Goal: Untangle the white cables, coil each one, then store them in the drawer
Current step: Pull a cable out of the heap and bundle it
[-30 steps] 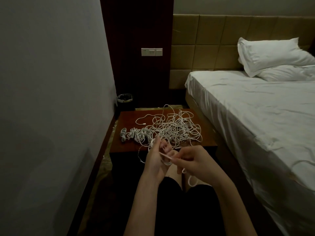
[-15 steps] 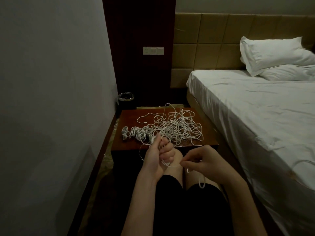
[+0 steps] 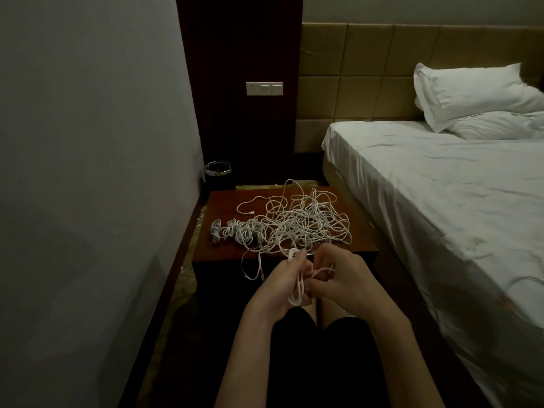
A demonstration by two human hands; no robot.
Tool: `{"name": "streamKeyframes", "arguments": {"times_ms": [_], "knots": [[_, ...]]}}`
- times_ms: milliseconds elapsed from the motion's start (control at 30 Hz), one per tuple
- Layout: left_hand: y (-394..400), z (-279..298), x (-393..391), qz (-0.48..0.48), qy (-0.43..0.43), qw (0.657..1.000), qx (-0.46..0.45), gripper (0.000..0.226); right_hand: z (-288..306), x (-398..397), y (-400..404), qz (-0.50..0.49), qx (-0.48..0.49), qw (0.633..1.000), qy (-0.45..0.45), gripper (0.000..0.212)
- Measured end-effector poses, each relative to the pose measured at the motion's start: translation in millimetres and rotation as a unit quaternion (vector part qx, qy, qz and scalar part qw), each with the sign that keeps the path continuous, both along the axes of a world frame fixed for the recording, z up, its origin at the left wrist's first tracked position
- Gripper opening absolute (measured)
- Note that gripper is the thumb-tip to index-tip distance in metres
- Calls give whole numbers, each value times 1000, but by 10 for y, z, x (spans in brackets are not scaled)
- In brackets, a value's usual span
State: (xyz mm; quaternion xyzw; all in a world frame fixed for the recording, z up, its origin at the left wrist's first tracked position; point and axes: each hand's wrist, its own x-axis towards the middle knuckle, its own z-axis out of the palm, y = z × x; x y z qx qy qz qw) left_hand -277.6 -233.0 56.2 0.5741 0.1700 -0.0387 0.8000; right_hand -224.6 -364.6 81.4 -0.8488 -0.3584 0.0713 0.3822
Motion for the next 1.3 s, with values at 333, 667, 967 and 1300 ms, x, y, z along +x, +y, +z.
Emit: {"name": "streamKeyframes", "arguments": {"times_ms": [333, 667, 967, 1300], "knots": [[37, 22, -4, -43, 7, 998, -38, 36, 67, 152, -239, 22, 47, 996, 69, 10], [108, -68, 21, -41, 12, 998, -53, 42, -12, 194, -230, -16, 15, 992, 121, 15], [109, -20, 73, 47, -49, 987, -144, 45, 60, 101, -116, -13, 189, 967, 170, 39], [95, -90, 114, 39, -63, 985, -155, 46, -45, 82, 31, -9, 160, 978, 132, 31]]}}
